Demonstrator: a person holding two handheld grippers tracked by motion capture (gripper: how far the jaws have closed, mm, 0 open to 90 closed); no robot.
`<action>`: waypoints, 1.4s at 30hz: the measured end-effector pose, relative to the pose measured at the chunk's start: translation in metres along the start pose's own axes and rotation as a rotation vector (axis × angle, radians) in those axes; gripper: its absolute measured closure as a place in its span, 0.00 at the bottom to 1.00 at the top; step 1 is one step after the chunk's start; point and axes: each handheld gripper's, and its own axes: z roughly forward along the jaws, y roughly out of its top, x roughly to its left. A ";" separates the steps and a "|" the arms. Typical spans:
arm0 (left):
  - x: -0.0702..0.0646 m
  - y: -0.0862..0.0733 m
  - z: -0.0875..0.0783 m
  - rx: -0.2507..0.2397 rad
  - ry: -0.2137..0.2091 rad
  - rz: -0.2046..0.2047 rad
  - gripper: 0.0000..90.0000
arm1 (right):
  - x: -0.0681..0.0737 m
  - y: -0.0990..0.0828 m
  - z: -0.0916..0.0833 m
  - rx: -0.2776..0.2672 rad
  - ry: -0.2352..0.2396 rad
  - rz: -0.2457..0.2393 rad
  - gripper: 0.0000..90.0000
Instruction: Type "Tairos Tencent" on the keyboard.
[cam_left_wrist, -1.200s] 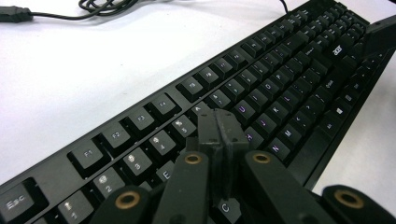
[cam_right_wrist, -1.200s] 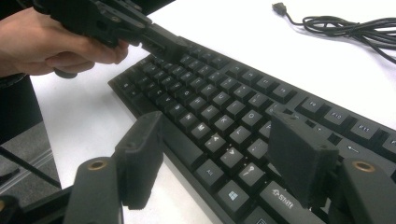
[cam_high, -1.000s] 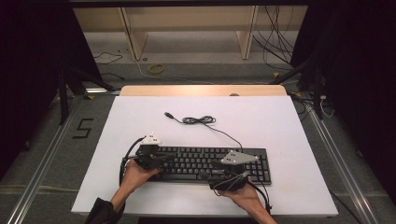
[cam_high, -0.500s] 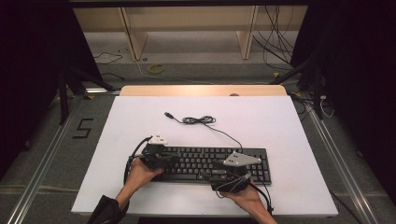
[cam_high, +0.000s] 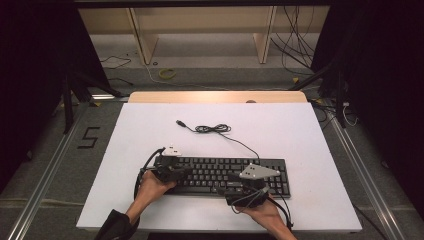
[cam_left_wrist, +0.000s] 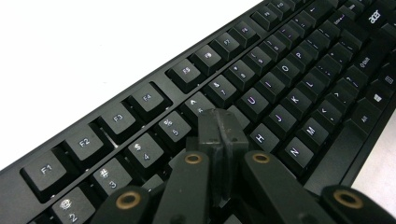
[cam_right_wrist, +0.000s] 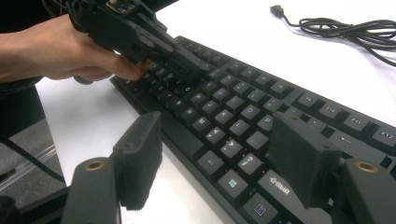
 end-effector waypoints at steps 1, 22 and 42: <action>0.000 0.000 -0.001 0.000 -0.001 0.008 0.99 | 0.000 0.000 0.000 -0.001 -0.002 0.003 0.40; 0.004 0.004 -0.020 -0.101 -0.077 -0.082 0.71 | -0.005 0.000 -0.003 -0.007 -0.011 0.011 0.40; -0.001 -0.004 -0.042 -0.250 -0.168 -0.095 0.43 | -0.017 -0.003 -0.020 -0.023 -0.041 0.019 0.39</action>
